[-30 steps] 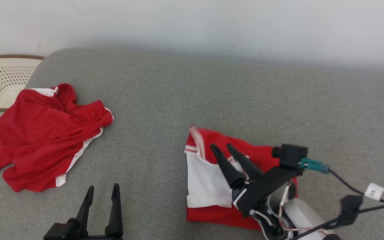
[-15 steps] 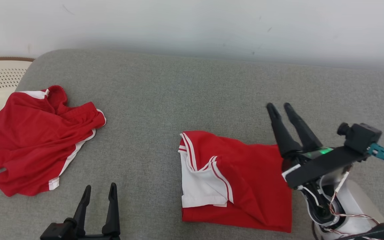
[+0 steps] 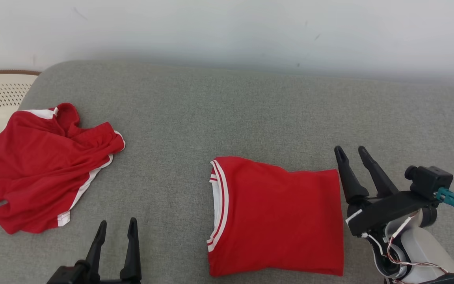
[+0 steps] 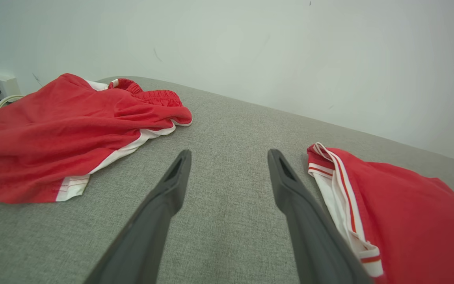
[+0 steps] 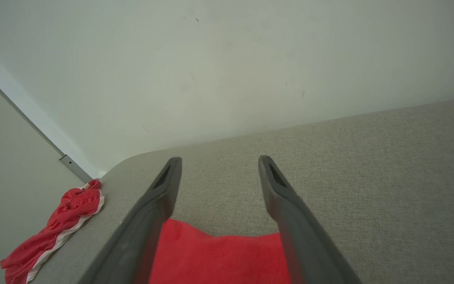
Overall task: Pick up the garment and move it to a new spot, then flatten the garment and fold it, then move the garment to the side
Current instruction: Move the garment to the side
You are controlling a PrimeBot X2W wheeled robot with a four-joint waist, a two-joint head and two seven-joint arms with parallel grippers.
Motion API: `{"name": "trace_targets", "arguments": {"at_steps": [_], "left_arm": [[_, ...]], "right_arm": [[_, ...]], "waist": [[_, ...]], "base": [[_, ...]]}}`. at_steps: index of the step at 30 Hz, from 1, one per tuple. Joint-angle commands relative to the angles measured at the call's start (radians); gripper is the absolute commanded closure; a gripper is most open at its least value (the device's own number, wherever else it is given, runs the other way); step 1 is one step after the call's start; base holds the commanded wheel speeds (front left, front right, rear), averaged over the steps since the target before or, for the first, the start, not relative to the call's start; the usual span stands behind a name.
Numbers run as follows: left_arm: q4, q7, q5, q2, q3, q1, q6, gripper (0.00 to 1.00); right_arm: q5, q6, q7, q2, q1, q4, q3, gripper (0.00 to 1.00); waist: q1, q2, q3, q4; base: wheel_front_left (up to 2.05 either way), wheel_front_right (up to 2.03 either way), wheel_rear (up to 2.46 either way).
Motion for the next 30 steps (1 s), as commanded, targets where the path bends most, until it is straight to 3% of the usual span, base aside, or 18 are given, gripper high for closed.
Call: {"name": "trace_targets", "arguments": {"at_steps": [1, 12, 27, 28, 29, 30], "left_arm": [[-0.002, -0.005, 0.005, 0.000, 0.003, 0.023, 0.003, 0.00], [-0.018, -0.005, 0.025, 0.000, 0.016, 0.050, 0.005, 0.00], [-0.027, -0.005, 0.046, 0.000, 0.020, 0.078, 0.002, 0.00], [-0.027, -0.005, 0.050, 0.000, 0.022, 0.081, 0.001, 0.00], [-0.027, -0.005, 0.051, 0.000, 0.023, 0.081, 0.001, 0.00], [-0.028, -0.005, 0.052, 0.000, 0.024, 0.082, 0.000, 0.00]], "right_arm": [[-0.008, 0.000, -0.005, 0.001, 0.011, 0.010, -0.004, 0.00], [-0.047, 0.000, 0.084, 0.024, 0.065, 0.195, -0.030, 0.00], [0.004, 0.000, 0.221, 0.087, 0.050, 0.384, 0.038, 0.00], [0.014, 0.000, 0.227, 0.093, 0.046, 0.398, 0.057, 0.64], [0.021, 0.000, 0.220, 0.093, 0.042, 0.400, 0.062, 1.00], [0.027, 0.000, 0.219, 0.092, 0.038, 0.401, 0.069, 1.00]], "waist": [[0.0000, -0.0001, -0.004, -0.002], [0.0000, -0.0001, -0.032, -0.004], [0.0000, -0.0001, -0.062, 0.011], [0.0000, -0.0001, -0.065, 0.013], [0.0000, -0.0001, -0.066, 0.014], [0.0000, -0.0001, -0.067, 0.015]], "base": [[0.00, 0.00, 0.00], [0.00, 0.00, 0.00], [0.00, 0.00, 0.00], [0.00, 0.00, 0.00], [0.00, 0.00, 0.00], [0.00, 0.00, 0.00]]}}
